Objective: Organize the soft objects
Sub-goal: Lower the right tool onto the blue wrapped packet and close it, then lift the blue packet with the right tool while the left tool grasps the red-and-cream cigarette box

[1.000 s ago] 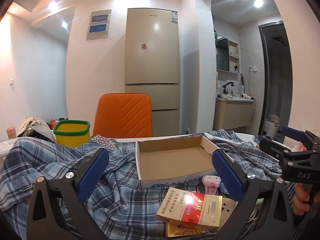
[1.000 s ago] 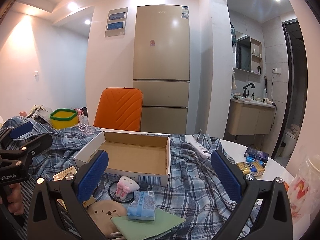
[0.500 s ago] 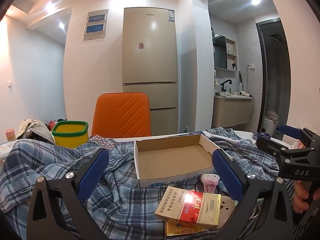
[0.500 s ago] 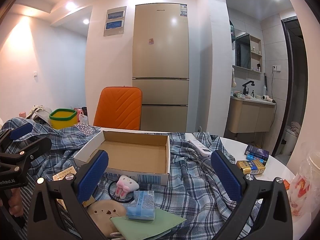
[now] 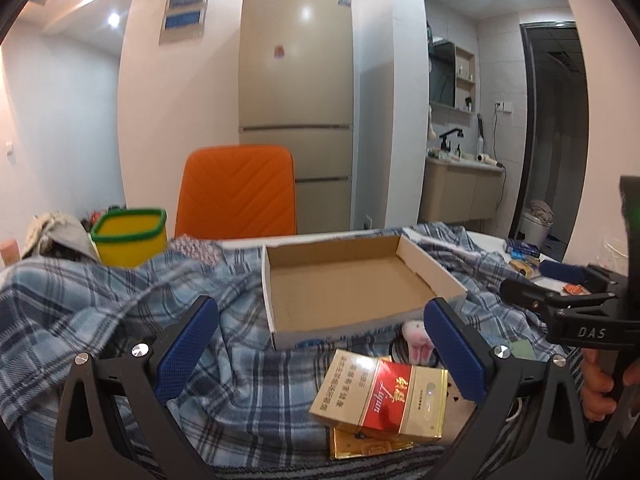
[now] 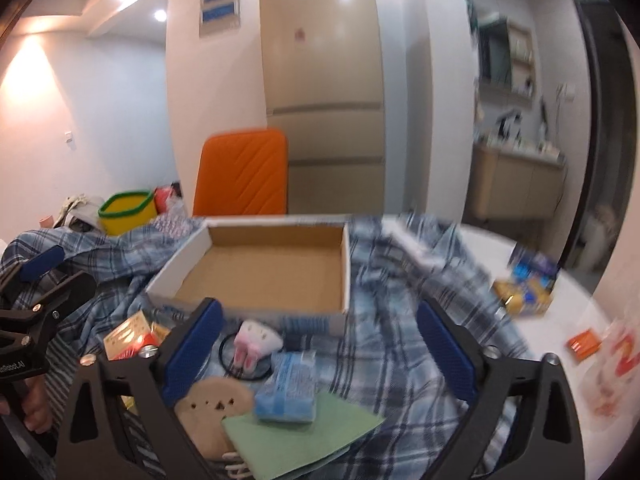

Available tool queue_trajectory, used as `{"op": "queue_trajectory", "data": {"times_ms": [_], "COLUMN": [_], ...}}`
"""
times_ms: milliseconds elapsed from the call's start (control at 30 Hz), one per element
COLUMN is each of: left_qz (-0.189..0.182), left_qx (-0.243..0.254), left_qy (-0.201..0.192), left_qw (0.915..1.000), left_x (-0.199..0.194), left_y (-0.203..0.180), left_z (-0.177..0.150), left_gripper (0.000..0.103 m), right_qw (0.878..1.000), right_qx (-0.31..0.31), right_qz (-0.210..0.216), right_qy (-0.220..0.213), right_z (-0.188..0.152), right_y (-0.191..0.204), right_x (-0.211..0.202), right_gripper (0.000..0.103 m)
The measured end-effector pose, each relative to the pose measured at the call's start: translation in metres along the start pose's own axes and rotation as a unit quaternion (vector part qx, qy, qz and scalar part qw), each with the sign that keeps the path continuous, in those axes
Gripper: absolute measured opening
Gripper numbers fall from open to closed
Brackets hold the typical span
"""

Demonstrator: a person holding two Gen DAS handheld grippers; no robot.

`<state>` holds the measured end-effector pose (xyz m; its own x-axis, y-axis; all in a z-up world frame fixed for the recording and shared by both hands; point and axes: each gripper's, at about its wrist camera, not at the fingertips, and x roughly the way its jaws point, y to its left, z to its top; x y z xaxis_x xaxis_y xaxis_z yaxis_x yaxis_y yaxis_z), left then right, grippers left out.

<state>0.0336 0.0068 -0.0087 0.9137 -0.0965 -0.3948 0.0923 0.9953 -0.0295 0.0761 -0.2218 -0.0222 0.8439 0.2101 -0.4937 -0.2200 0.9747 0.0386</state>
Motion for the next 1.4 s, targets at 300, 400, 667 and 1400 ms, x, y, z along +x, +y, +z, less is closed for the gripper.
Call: {"op": "queue_trajectory", "data": {"times_ms": [300,400,667,1400], "left_qz": [0.003,0.003,0.007,-0.097], "left_qx": [0.006,0.004,0.003,-0.096], "left_qy": [0.038,0.042,0.05,0.192], "left_qw": [0.9993,0.9991,0.9987,0.9719], "left_x": [0.013,0.013,0.016,0.04], "left_y": [0.0,0.001,0.001,0.011], "left_z": [-0.006,-0.006,-0.006,-0.018], "left_gripper": [0.102,0.102,0.102,0.102], "right_qw": [0.993,0.988,0.98,0.979], "right_qx": [-0.041,-0.053,-0.069,-0.129], "right_qz": [0.01,0.012,0.013,0.095], "right_qy": [0.111,0.143,0.184,0.125], "right_z": [-0.015,-0.021,-0.03,-0.027], "right_y": [0.014,0.018,0.023,0.052], "right_x": [0.041,0.05,0.062,0.023], "right_gripper": [0.079,0.078,0.068,0.043]}}
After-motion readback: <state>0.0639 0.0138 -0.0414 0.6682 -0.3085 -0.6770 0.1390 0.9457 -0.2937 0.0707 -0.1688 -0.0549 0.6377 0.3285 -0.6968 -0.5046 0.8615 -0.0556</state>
